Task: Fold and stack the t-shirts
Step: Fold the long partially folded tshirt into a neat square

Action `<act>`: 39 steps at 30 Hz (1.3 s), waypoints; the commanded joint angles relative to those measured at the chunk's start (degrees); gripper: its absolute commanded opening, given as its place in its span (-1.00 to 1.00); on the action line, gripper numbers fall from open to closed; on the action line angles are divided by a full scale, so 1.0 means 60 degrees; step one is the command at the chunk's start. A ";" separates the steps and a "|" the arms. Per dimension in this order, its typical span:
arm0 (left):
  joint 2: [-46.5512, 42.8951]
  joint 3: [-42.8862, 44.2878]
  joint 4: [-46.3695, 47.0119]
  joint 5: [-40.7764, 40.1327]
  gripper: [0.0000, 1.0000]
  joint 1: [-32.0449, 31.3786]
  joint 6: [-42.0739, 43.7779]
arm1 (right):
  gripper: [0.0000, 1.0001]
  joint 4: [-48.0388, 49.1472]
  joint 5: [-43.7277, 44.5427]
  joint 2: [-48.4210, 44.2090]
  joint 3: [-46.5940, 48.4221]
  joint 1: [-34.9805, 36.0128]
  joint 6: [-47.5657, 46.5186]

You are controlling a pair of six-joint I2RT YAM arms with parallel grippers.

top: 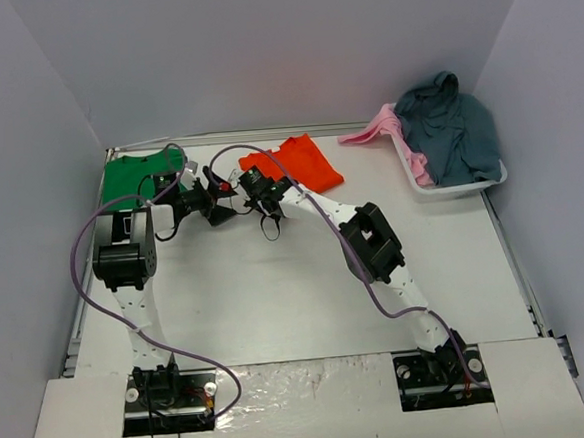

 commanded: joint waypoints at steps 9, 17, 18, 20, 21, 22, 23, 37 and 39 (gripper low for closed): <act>-0.0432 -0.0432 0.1174 -0.1885 0.89 0.0122 -0.0824 | -1.00 0.2695 -0.2880 -0.0252 0.2010 0.2245 -0.2220; -0.0140 -0.0374 0.1821 -0.1871 0.89 0.0122 -0.1456 | -1.00 0.2506 -0.2674 -0.0295 0.1734 0.2275 -0.2249; -0.0081 -0.0359 0.1865 -0.1798 0.89 0.0107 -0.1485 | -1.00 0.2461 -0.2645 -0.0324 0.1660 0.2289 -0.2235; -0.0037 -0.0345 0.1982 -0.1681 0.89 0.0107 -0.1588 | -1.00 0.2345 -0.2674 -0.0441 0.1325 0.2289 -0.2249; -0.0022 -0.0359 0.1997 -0.1565 0.89 0.0122 -0.1588 | -1.00 0.2329 -0.2645 -0.0500 0.1148 0.2289 -0.2293; -0.0037 -0.0374 0.1997 -0.1491 0.89 0.0122 -0.1545 | -1.00 0.2315 -0.2631 -0.0530 0.0958 0.2289 -0.2337; -0.0066 -0.0374 0.1939 -0.1432 0.89 0.0122 -0.1501 | -1.00 0.2300 -0.2558 -0.0631 0.0565 0.2289 -0.2424; -0.0491 0.1279 -0.2065 0.0179 0.89 0.1087 0.1672 | -1.00 0.2314 -0.1971 -0.1905 -0.2542 0.2260 -0.2483; -0.0447 0.1747 -0.3166 0.0268 0.89 0.1365 0.2218 | -1.00 0.2315 -0.1913 -0.1980 -0.2807 0.2217 -0.2513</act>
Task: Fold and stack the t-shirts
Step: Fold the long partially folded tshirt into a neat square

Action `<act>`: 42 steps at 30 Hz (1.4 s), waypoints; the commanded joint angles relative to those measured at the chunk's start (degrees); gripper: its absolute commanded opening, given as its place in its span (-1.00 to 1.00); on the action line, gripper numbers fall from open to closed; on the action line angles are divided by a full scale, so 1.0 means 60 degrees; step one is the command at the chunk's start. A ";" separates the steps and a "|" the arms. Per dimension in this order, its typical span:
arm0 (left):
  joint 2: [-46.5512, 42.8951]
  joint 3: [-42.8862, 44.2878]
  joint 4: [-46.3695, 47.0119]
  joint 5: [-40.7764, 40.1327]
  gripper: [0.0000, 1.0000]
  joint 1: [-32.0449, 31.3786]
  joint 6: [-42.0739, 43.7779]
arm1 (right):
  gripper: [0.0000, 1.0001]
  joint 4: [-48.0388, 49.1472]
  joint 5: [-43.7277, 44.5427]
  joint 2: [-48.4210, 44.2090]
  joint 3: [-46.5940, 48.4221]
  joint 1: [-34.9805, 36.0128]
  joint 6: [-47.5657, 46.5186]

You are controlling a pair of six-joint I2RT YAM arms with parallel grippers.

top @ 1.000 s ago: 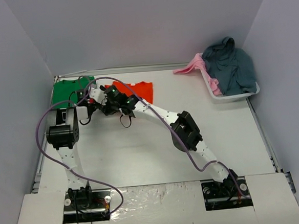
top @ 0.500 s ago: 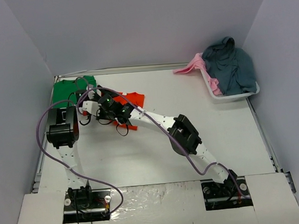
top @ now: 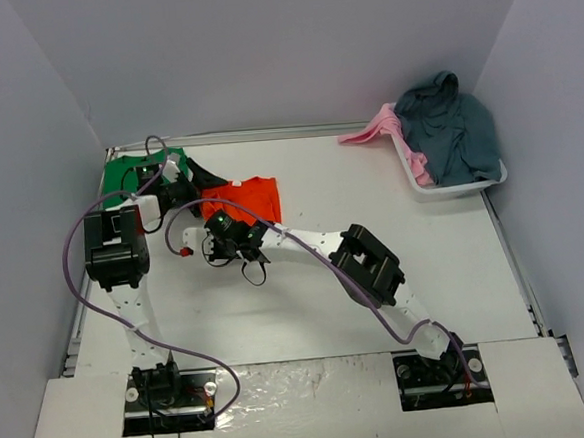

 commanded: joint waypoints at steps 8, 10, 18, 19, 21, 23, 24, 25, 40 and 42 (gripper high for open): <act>-0.0985 0.1001 -0.3732 0.0661 0.89 0.1244 0.3048 | -1.00 -0.0319 0.0533 -0.0815 -0.0705 -0.0390 0.0107; -0.1043 0.0753 -0.3777 0.0852 0.89 0.1214 0.2960 | -1.00 -0.0305 0.0577 -0.0742 -0.0545 -0.0493 0.0150; -0.1365 -0.0215 -0.3103 0.1321 0.89 0.1127 0.2184 | -1.00 -0.0348 0.0606 -0.0478 0.0334 -0.0581 0.0151; -0.1467 -0.0244 -0.3118 0.1220 0.89 0.1112 0.2169 | -1.00 -0.0348 0.0635 -0.0463 0.0422 -0.0581 0.0151; -0.1527 -0.0405 -0.2900 0.1102 0.89 0.1053 0.1893 | -1.00 -0.0450 0.0636 -0.0332 0.0729 -0.0581 0.0151; -0.1629 -0.0740 -0.1735 0.1072 0.89 0.1009 0.1047 | -1.00 -0.0524 0.0606 -0.0229 0.0935 -0.0566 0.0180; -0.1658 -0.0902 -0.1262 0.1058 0.89 0.0936 0.0679 | -1.00 -0.0597 0.0577 -0.0200 0.1110 -0.0566 0.0180; -0.1731 -0.1078 -0.0677 0.1028 0.89 0.0892 0.0269 | -1.00 -0.0627 0.0562 -0.0156 0.1213 -0.0552 0.0180; -0.1571 -0.1490 0.1087 0.0764 0.89 -0.0470 -0.1054 | -1.00 -0.0802 0.0723 0.0181 0.1639 -0.0537 0.0034; -0.1629 -0.1475 0.0824 0.0924 0.89 -0.0471 -0.0660 | -1.00 -0.0788 0.0738 0.0211 0.1653 -0.0551 0.0019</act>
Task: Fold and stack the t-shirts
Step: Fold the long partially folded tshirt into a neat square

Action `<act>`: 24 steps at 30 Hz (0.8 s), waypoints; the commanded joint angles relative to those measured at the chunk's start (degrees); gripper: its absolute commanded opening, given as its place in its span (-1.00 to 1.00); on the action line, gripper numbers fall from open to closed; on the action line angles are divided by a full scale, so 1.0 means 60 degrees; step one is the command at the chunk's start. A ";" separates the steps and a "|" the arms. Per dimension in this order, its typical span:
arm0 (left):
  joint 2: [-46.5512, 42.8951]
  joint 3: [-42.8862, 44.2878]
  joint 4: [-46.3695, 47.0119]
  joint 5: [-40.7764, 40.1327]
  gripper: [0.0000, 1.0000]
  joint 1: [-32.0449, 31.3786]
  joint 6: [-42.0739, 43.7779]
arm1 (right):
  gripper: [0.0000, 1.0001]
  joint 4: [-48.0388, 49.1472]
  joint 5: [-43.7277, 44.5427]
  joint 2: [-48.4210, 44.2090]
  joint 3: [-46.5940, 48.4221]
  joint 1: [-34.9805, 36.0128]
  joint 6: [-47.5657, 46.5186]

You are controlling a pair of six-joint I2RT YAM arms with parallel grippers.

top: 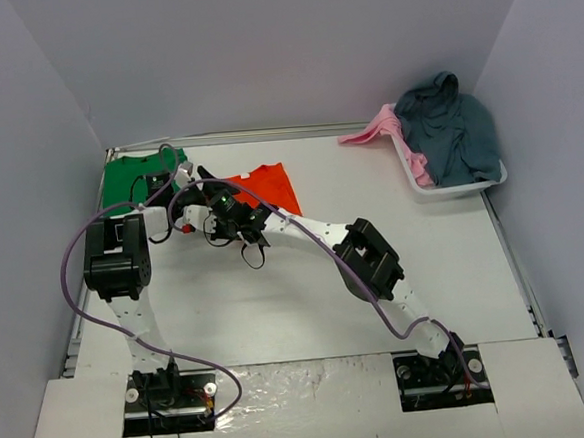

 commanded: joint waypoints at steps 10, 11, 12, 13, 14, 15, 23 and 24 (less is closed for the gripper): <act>-0.0918 0.1003 -0.5174 0.0006 0.89 0.0552 0.4125 | -1.00 -0.0052 0.0634 0.0124 0.0792 -0.0184 -0.0058; -0.0976 0.0916 -0.5218 -0.0008 0.89 0.0610 0.4142 | -1.00 -0.0067 0.0620 0.0124 0.0850 -0.0199 -0.0058; -0.1006 0.0857 -0.5161 -0.0066 0.89 0.0625 0.4127 | -1.00 -0.0067 0.0620 0.0124 0.0894 -0.0214 -0.0043; -0.1035 0.0799 -0.5088 -0.0110 0.89 0.0654 0.4040 | -1.00 -0.0067 0.0634 0.0124 0.0924 -0.0228 -0.0029; -0.1050 0.0668 -0.4841 -0.0111 0.89 0.0655 0.3952 | -1.00 -0.0067 0.0649 0.0109 0.0996 -0.0228 -0.0029; -0.1050 0.0594 -0.4664 -0.0111 0.89 0.0640 0.3821 | -1.00 -0.0067 0.0664 0.0109 0.1026 -0.0228 -0.0029; -0.1006 0.0198 -0.3625 -0.0184 0.89 0.0538 0.2971 | -1.00 -0.0081 0.0664 0.0153 0.1246 -0.0214 0.0044; -0.0991 0.0154 -0.3550 -0.0199 0.89 0.0523 0.2897 | -1.00 -0.0110 0.0664 0.0197 0.1304 -0.0214 0.0045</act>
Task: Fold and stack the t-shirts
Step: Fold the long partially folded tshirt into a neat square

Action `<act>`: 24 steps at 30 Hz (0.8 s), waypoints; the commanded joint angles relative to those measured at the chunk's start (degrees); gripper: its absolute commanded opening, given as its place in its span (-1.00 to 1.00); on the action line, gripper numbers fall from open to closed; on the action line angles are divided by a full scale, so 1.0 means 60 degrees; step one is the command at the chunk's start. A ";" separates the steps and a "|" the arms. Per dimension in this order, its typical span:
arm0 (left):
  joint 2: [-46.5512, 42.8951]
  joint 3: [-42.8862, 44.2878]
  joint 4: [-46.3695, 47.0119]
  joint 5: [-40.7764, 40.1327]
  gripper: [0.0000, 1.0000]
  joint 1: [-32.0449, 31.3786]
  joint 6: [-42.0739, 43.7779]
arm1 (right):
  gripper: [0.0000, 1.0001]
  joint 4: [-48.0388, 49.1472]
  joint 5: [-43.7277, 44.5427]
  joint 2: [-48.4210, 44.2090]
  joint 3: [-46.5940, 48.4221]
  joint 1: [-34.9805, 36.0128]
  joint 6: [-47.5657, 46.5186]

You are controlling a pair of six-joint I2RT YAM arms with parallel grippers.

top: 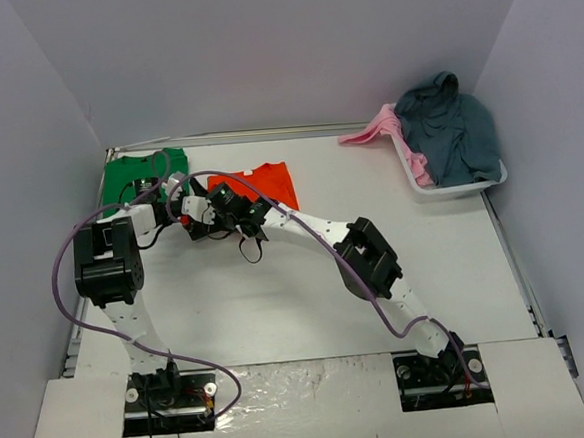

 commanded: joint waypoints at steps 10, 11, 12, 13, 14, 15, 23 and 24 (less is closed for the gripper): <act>-0.0240 0.0166 0.0290 -0.0716 0.89 -0.0243 -0.0111 | -1.00 -0.0115 0.0124 0.0034 0.0997 0.0104 0.0191; -0.0181 0.0195 0.0363 -0.0716 0.89 -0.0301 -0.0155 | -1.00 -0.0115 0.0110 0.0034 0.1055 0.0118 0.0176; -0.0108 0.0238 0.0363 -0.0701 0.89 -0.0330 -0.0214 | -1.00 -0.0159 0.0109 0.0048 0.1100 0.0133 0.0176; 0.0038 0.0282 0.0378 -0.0629 0.89 -0.0360 -0.0243 | -1.00 -0.0159 0.0109 0.0063 0.1143 0.0162 0.0176; 0.0097 0.0341 0.0363 -0.0628 0.89 -0.0375 -0.0258 | -1.00 -0.0174 0.0095 0.0092 0.1202 0.0162 0.0176; 0.0141 0.0356 0.0421 -0.0614 0.89 -0.0389 -0.0258 | -1.00 -0.0189 0.0109 0.0121 0.1217 0.0177 0.0176; 0.0595 0.0590 0.0217 -0.0483 0.89 -0.0433 0.0020 | -1.00 -0.0262 0.0066 0.0267 0.1349 0.0236 0.0206; 0.0668 0.0707 0.0173 -0.0453 0.89 -0.0448 0.0078 | -1.00 -0.0262 0.0066 0.0282 0.1393 0.0236 0.0220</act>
